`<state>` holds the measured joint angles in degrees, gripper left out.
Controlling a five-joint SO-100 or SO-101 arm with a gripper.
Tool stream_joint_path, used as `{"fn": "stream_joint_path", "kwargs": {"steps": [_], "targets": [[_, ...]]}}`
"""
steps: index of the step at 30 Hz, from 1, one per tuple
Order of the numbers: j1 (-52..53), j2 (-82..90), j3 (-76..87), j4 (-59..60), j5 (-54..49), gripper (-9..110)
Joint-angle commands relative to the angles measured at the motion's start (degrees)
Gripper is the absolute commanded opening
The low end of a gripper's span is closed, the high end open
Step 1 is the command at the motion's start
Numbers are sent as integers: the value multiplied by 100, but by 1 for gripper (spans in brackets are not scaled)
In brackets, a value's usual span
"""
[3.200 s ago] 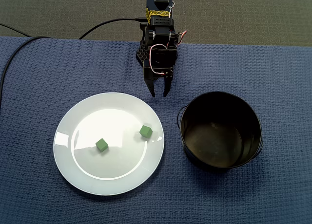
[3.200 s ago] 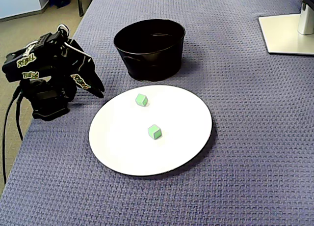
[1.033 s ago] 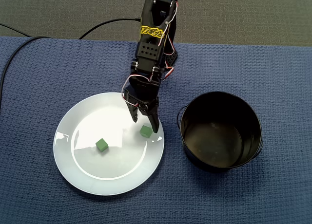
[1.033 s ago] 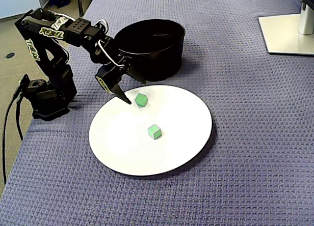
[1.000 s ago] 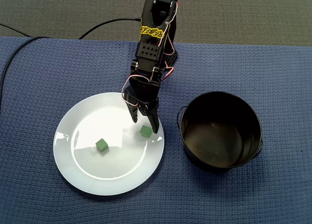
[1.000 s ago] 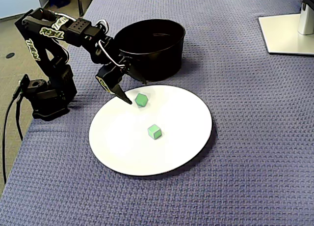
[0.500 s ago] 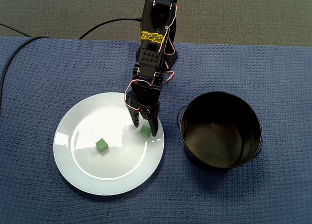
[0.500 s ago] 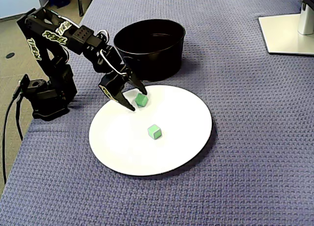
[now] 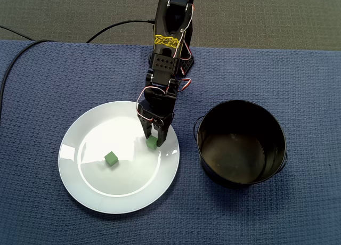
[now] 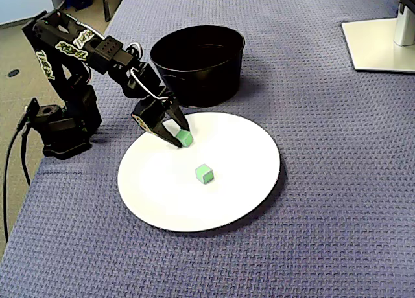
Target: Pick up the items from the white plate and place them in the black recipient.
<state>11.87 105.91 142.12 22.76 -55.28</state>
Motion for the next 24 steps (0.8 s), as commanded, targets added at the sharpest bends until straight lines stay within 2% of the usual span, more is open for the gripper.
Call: {"fn": "stream_joint_path", "kwargs": {"steps": [1, 7, 10, 19, 24], "targets": [[149, 519, -422, 483, 211, 0], [281, 1450, -1538, 1652, 765, 0], [-26, 1978, -2180, 2241, 1134, 0], [-2391, 1951, -5432, 4939, 2180, 0], [-3604, 668, -6539, 5229, 2558, 0]]}}
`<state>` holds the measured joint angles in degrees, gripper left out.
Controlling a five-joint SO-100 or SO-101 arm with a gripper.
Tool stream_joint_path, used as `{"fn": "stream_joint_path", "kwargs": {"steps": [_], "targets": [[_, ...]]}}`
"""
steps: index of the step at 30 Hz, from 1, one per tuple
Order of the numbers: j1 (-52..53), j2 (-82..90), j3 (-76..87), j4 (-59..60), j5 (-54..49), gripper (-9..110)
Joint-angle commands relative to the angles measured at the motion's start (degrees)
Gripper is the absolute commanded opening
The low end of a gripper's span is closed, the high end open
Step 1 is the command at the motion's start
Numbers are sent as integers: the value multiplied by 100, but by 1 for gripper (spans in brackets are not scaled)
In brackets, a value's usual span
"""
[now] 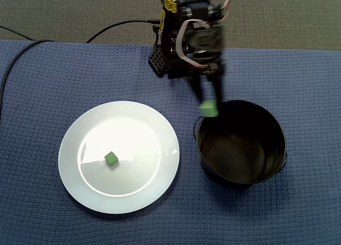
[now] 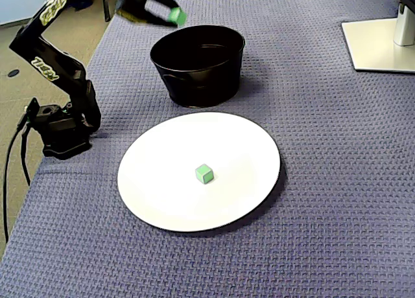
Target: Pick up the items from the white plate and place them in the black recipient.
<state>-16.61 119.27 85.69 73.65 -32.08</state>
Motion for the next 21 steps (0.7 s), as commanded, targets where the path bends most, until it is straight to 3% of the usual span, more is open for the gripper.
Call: {"fn": "stream_joint_path", "kwargs": {"steps": [1, 9, 18, 19, 21], "targets": [[-1011, -976, -914, 44, 88, 0], [-1556, -3384, -1450, -70, 211, 0], [-1626, -4017, -853, -712, 343, 0], [-1626, -4025, -835, -729, 378, 1], [-1617, -4017, -835, -721, 404, 16]]}}
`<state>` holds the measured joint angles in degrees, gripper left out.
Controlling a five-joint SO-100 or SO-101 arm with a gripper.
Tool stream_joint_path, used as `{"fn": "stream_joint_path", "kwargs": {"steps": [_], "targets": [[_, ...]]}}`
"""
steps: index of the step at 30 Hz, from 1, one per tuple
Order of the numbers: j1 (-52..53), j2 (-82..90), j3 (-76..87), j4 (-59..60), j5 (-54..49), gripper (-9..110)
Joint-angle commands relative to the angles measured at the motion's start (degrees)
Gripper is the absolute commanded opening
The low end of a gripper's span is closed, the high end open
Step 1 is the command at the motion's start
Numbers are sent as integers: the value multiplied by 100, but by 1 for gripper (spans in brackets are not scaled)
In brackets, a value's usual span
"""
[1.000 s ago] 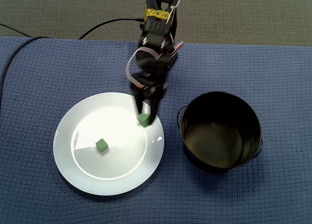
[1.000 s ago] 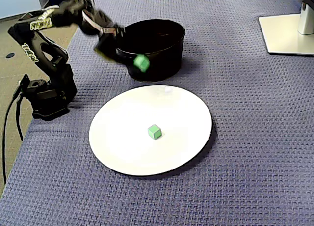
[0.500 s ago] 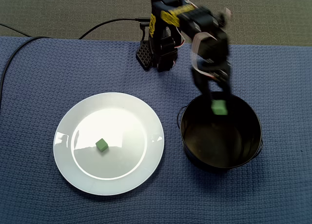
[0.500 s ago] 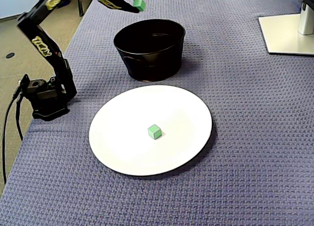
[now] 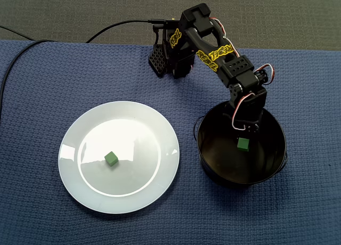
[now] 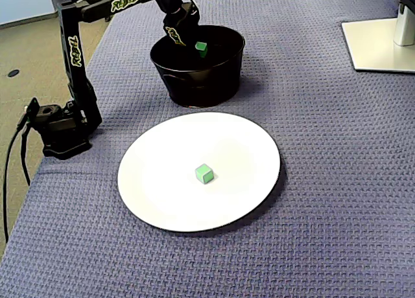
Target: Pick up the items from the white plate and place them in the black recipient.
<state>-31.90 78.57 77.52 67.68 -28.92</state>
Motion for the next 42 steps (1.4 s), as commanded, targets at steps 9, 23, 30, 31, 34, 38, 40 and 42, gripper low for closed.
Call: {"fn": "stream_joint_path", "kwargs": {"steps": [9, 23, 30, 31, 34, 38, 40, 42], "targets": [[448, 1143, -633, 940, -246, 32], [4148, 2786, -1028, 2268, -756, 40], [5300, 2435, 132, 1239, -1362, 39], [5396, 2373, 325, 1011, -1485, 39], [5607, 2180, 817, 360, -1687, 39], [5792, 1898, 1248, -387, -1863, 39], [5871, 1740, 1397, -773, -1881, 39], [5906, 1591, 1573, -1178, -1881, 40]]}}
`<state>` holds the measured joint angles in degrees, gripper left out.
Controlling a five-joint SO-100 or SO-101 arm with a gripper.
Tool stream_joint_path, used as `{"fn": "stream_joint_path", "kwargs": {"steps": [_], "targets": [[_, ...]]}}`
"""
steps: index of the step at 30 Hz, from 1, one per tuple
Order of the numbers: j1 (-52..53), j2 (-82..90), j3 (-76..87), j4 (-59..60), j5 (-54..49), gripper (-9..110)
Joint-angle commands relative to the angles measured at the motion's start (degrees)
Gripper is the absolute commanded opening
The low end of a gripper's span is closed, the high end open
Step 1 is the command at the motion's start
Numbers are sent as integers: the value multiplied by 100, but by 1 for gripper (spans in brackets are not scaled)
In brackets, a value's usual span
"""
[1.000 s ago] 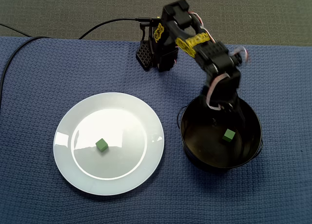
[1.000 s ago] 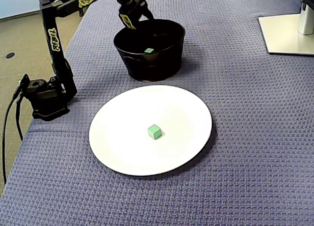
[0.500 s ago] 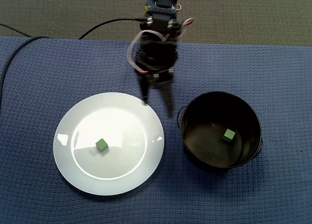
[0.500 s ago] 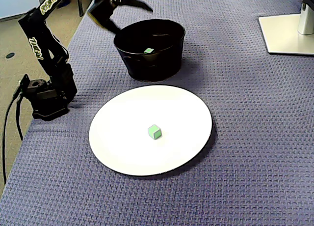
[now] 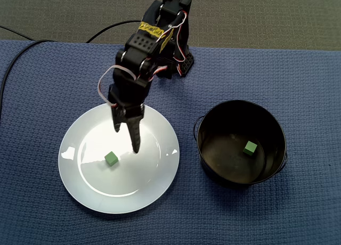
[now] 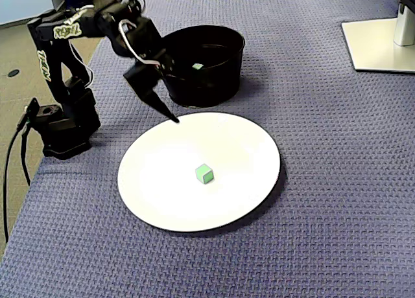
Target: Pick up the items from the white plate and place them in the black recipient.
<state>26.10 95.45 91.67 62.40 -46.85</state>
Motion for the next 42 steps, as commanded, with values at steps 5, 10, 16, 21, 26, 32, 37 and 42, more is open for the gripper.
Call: {"fn": "stream_joint_path", "kwargs": {"steps": [5, 10, 16, 21, 26, 32, 37, 42], "targets": [[79, -501, 598, -1283, -211, 41], [70, -861, 773, -1441, -439, 41], [334, -1169, 729, -1688, -773, 39], [589, -1450, 536, -1731, -1116, 39], [668, -1749, 527, -1995, -1283, 38], [562, -1960, 536, -2092, -1239, 35], [554, -2109, 580, -2347, -1301, 33], [562, -2188, 624, -2549, -1318, 29]]}}
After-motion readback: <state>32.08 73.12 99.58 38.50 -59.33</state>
